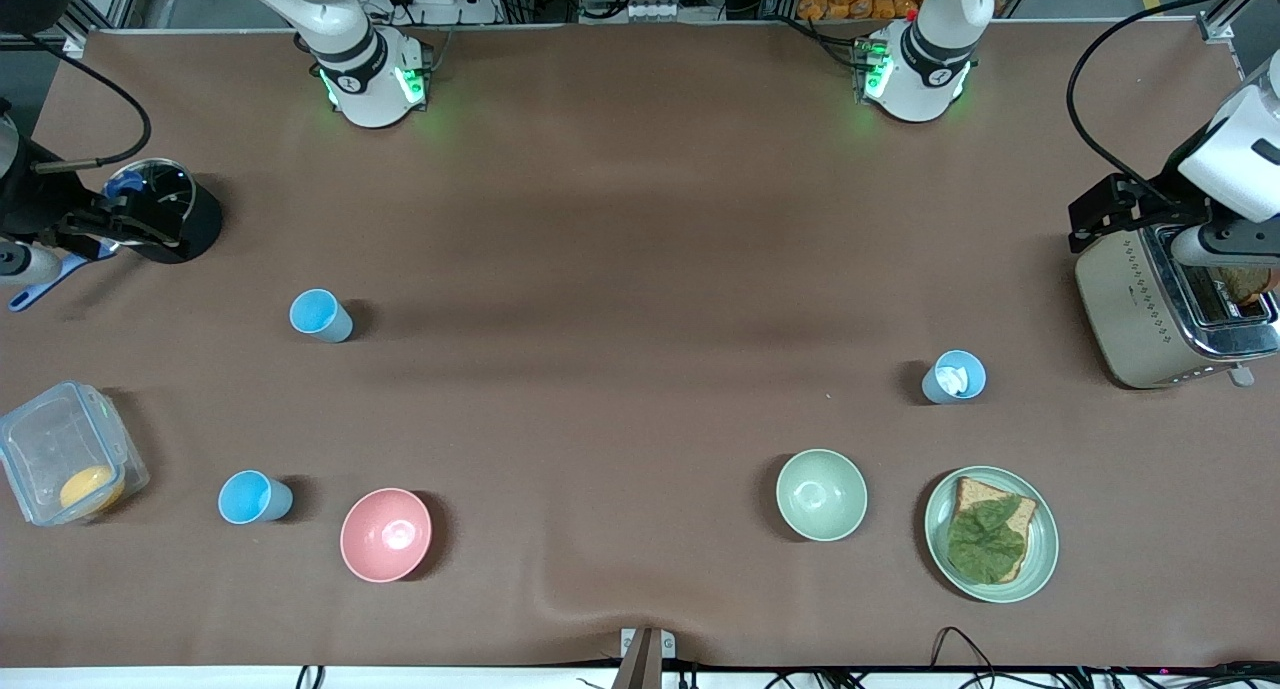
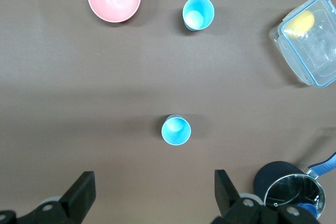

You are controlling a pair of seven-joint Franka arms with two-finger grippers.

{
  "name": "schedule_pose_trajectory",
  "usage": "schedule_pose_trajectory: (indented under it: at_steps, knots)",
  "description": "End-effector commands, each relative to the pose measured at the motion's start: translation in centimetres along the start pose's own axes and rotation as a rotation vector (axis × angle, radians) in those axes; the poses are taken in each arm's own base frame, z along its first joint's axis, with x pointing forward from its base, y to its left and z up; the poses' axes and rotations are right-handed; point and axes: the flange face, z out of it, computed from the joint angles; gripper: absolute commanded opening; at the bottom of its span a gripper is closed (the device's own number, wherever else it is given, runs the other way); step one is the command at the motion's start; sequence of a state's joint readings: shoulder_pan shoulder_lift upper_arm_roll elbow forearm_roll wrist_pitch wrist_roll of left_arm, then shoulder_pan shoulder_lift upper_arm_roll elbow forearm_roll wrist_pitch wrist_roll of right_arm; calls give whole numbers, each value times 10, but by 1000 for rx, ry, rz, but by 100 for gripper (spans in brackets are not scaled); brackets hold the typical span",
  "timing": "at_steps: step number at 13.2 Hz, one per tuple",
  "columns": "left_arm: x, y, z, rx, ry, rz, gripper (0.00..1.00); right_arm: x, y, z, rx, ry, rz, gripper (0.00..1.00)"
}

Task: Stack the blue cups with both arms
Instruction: 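Reach the left gripper down to the blue cup beside the green plate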

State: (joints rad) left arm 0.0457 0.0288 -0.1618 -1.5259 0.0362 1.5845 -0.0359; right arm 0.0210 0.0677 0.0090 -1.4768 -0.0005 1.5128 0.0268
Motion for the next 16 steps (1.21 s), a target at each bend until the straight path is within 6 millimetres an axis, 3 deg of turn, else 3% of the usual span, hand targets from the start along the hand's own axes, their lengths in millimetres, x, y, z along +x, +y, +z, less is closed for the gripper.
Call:
schedule_pose_trajectory:
  at_steps: [1,2,4,7,9,12,14,16]
  knots:
    - [-1,0,-5,-22,-10,18,100,3,-3,-3,-4,6,-4,100]
    - [0,-2,-4,-21,-13,15,100,3,-3,-3,-4,6,-6,100]
    - [14,-8,26,-33,-61,11,100,3,-2,-3,-3,6,-7,100]
    - [47,-12,114,-41,-39,8,100,2,-1,-2,-4,-2,-6,100]
    - [55,-20,178,-49,-67,-12,100,2,0,-2,-4,-2,-6,100]
    - [44,-20,259,-53,-17,-21,100,2,-1,-2,-4,-3,-6,100]
    - [48,-35,311,-60,-32,-35,100,3,-2,-1,-4,-3,-7,100]
    - [53,-39,349,-50,-12,-26,100,2,-4,-1,-4,-3,-9,100]
